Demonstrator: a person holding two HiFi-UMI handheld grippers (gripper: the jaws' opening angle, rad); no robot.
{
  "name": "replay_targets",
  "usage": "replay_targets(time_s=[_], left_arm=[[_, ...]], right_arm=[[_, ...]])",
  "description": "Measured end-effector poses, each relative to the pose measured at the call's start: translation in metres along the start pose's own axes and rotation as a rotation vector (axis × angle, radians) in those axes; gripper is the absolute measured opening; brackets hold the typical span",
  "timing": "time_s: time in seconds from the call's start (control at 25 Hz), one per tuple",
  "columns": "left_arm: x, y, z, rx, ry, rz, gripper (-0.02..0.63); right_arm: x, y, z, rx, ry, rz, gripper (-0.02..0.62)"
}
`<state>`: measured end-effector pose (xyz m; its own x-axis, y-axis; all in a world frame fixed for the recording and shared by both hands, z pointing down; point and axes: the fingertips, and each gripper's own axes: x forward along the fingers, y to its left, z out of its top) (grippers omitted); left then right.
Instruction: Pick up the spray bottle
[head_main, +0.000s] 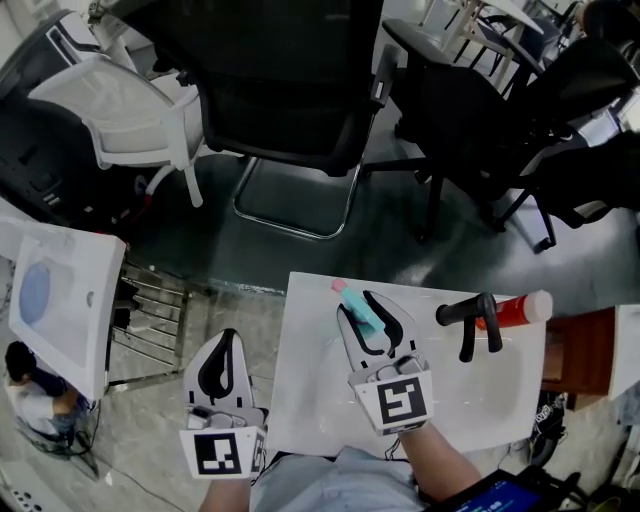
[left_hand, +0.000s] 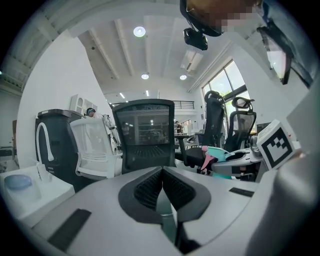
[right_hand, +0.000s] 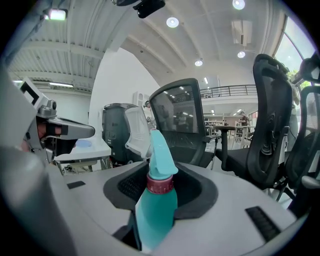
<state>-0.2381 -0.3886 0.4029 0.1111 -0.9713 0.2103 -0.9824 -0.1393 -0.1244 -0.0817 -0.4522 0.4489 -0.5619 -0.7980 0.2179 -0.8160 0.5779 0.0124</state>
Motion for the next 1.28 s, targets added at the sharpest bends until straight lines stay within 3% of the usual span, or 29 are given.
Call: replay_targets(time_s=[0.68, 1.28], left_arm=[[-0.03, -0.029, 0.071, 0.022, -0.184, -0.081, 0.015], [-0.044, -0.034, 0.101, 0.041, -0.255, -0.109, 0.017]], right_arm=[[-0.073, 0.007, 0.087, -0.031, -0.165, -0.055, 0.161], [-0.1, 0.012, 0.111, -0.05, -0.179, -0.085, 0.16]])
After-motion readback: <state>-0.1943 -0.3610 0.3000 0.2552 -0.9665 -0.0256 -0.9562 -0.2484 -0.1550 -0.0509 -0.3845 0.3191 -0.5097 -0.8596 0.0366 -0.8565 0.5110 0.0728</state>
